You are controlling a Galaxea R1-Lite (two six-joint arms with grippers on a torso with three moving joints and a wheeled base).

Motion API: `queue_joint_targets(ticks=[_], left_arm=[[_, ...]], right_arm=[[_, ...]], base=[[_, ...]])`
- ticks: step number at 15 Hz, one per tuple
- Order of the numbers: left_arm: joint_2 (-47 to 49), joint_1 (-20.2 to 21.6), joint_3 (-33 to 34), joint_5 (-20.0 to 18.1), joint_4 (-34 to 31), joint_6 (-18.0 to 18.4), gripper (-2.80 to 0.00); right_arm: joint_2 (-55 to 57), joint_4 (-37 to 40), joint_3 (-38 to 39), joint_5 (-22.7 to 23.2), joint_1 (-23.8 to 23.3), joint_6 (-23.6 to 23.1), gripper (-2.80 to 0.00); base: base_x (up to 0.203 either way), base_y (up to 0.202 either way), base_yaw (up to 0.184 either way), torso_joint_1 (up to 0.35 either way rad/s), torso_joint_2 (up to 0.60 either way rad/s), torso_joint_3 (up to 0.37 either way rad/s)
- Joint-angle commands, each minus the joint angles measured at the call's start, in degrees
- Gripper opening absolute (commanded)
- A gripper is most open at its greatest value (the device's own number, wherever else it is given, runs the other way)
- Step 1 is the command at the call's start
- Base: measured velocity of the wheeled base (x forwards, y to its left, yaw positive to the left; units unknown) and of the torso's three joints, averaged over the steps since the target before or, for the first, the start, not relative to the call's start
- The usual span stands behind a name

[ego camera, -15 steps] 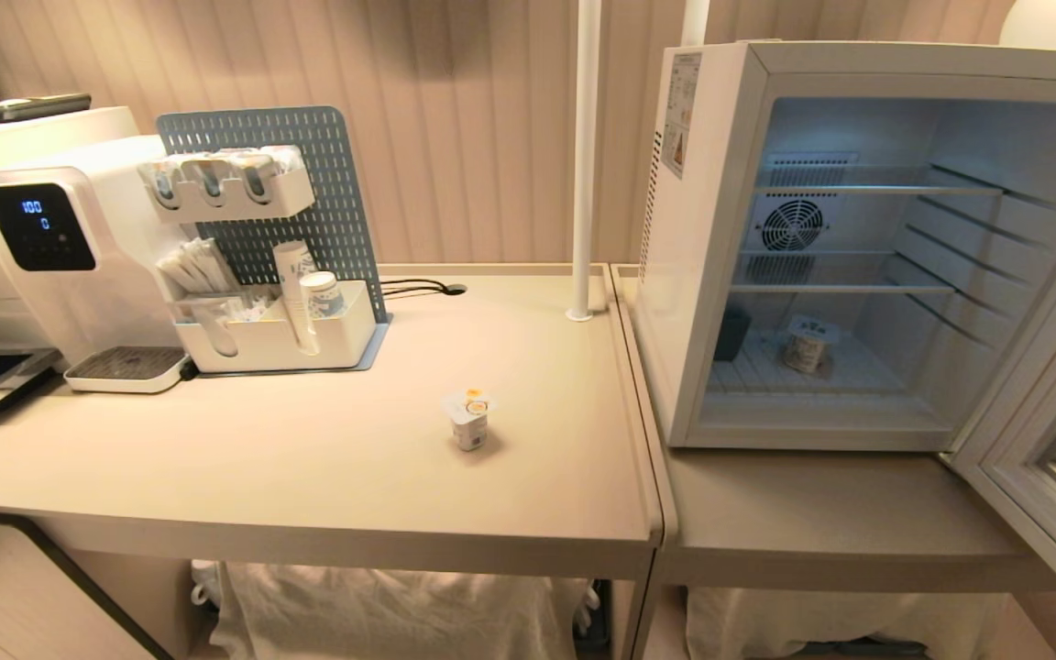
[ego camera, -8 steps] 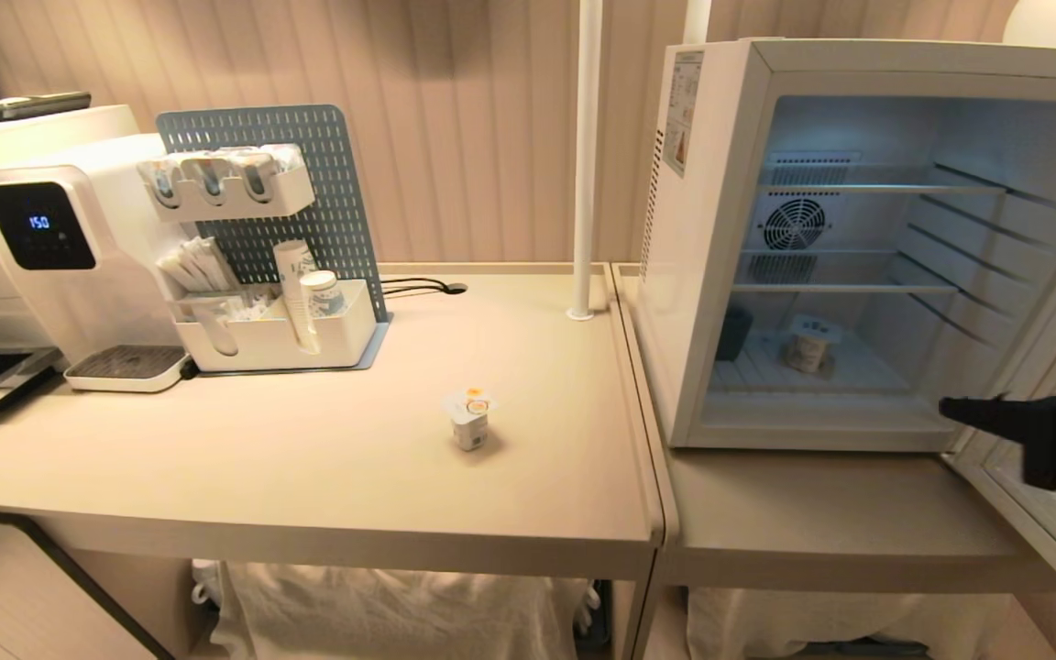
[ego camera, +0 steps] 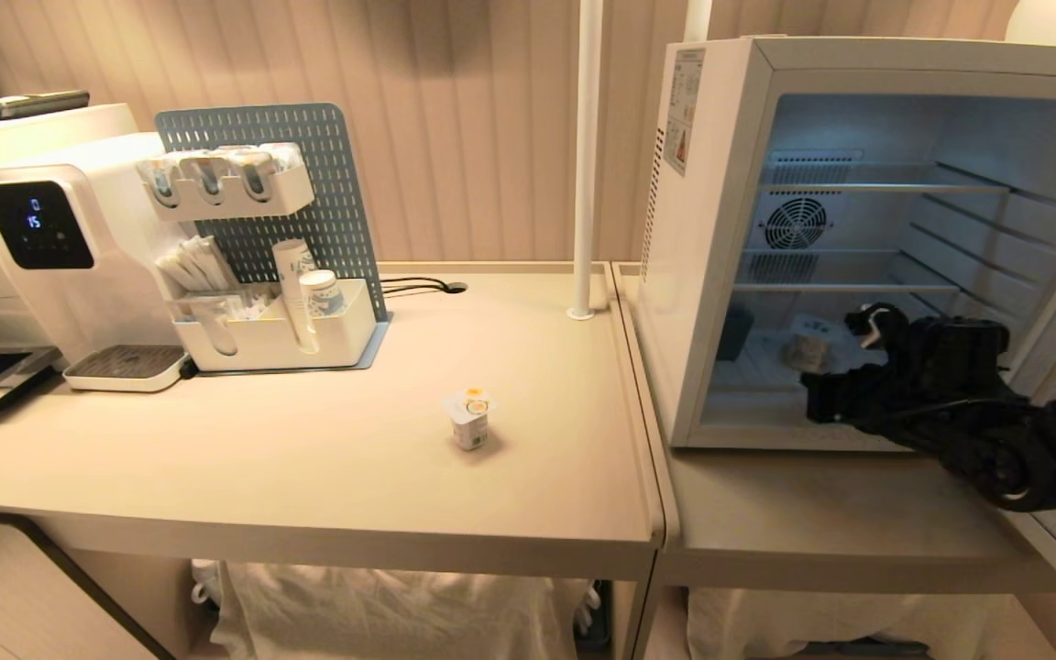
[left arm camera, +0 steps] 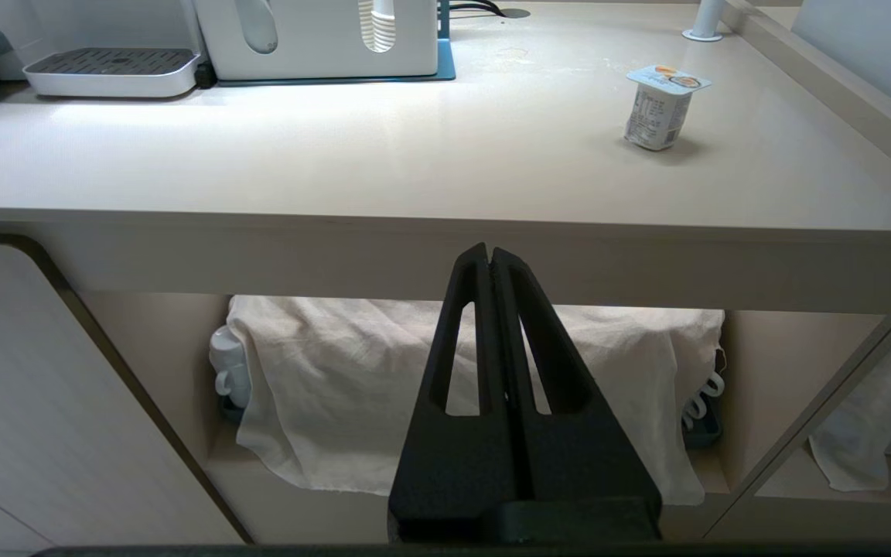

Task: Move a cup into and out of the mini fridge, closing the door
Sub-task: Take the yoghurt out of the freezer

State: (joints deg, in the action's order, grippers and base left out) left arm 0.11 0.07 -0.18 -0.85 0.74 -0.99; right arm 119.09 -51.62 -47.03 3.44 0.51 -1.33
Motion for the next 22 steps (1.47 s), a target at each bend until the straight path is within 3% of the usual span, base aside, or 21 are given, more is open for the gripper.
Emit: queue_joint_targets(ticks=[1, 7, 8, 9, 16, 22], left_arm=[[0.0, 0.0, 0.0, 0.0, 0.0, 0.0, -2.8], [0.0, 0.0, 0.0, 0.0, 0.2, -0.1, -2.8], [0.0, 0.0, 0.0, 0.0, 0.4, -0.1, -2.8], [0.0, 0.0, 0.1, 0.0, 0.4, -0.1, -2.8], [0.0, 0.0, 0.0, 0.0, 0.4, -0.2, -2.8], [0.0, 0.0, 0.1, 0.0, 0.4, -0.3, -2.8]], right_arm=[[8.3, -5.1, -4.4, -4.5, 0.0, 1.0, -2.8], [14.9, -5.2, -10.8, -11.5, -0.1, 1.3, -2.8], [15.4, -5.1, -10.7, -11.7, -0.1, 1.0, -2.39], [15.9, -5.1, -11.0, -12.2, 0.0, 1.1, 0.0], [18.6, -0.9, -17.8, -12.6, -0.1, 0.8, 0.0], [23.4, 11.5, -33.0, -12.7, -0.8, 0.7, 0.0]], base=[[0.0, 0.0, 0.0, 0.0, 0.0, 0.0], [0.0, 0.0, 0.0, 0.0, 0.0, 0.0], [0.0, 0.0, 0.0, 0.0, 0.0, 0.0], [0.0, 0.0, 0.0, 0.0, 0.0, 0.0], [0.0, 0.0, 0.0, 0.0, 0.0, 0.0], [0.0, 0.0, 0.0, 0.0, 0.0, 0.0]])
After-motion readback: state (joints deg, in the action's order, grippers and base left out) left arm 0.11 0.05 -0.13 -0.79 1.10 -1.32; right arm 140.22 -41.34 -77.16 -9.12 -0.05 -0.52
